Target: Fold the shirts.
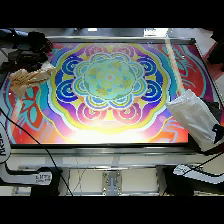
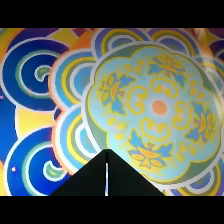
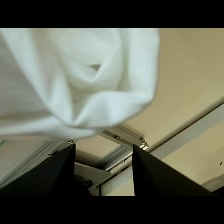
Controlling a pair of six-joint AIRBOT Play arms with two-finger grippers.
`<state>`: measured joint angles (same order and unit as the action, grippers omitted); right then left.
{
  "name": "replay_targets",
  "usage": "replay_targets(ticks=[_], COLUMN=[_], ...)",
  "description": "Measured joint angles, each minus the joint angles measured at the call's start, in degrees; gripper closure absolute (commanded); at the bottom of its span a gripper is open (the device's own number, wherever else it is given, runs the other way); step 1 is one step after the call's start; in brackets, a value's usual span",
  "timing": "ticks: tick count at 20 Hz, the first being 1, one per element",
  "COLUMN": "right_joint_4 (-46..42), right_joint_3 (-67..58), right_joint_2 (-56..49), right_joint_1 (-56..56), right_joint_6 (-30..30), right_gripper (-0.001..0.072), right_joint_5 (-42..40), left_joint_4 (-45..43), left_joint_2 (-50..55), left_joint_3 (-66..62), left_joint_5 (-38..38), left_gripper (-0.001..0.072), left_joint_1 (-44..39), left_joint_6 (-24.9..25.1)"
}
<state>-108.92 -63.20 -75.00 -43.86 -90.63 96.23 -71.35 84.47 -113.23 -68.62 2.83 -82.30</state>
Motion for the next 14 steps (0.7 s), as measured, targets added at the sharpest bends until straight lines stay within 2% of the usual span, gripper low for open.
replay_targets(ticks=[4, 6, 8, 11, 14], right_joint_4=[-0.3, 4.8, 18.8, 39.2, 49.7], right_joint_3=[-3.6, -7.6, -10.3, -10.3, -7.8], right_joint_2=[4.6, 7.9, 10.7, 11.3, 7.5], right_joint_1=[2.1, 4.9, 9.8, 20.5, 34.2], right_joint_6=[0.5, 0.6, 3.0, 8.2, 10.9], right_gripper=[0.0286, 0.0288, 0.0329, 0.0328, 0.0328], right_joint_5=[-2.4, -6.5, -14.8, -28.4, -37.5], left_joint_4=[1.0, 1.2, 1.6, 2.7, 3.3], left_joint_2=[0.0, 0.0, 0.0, 0.0, 0.0], left_joint_3=[0.0, 0.0, 0.0, 0.0, 0.0], left_joint_5=[0.0, 0.0, -0.1, -0.5, -1.9], left_gripper=[0.0688, 0.0688, 0.0688, 0.0688, 0.0688], left_joint_1=[0.0, 0.0, 0.0, 0.0, 0.0], left_joint_6=[-0.2, -0.3, -0.9, -2.7, -4.1])
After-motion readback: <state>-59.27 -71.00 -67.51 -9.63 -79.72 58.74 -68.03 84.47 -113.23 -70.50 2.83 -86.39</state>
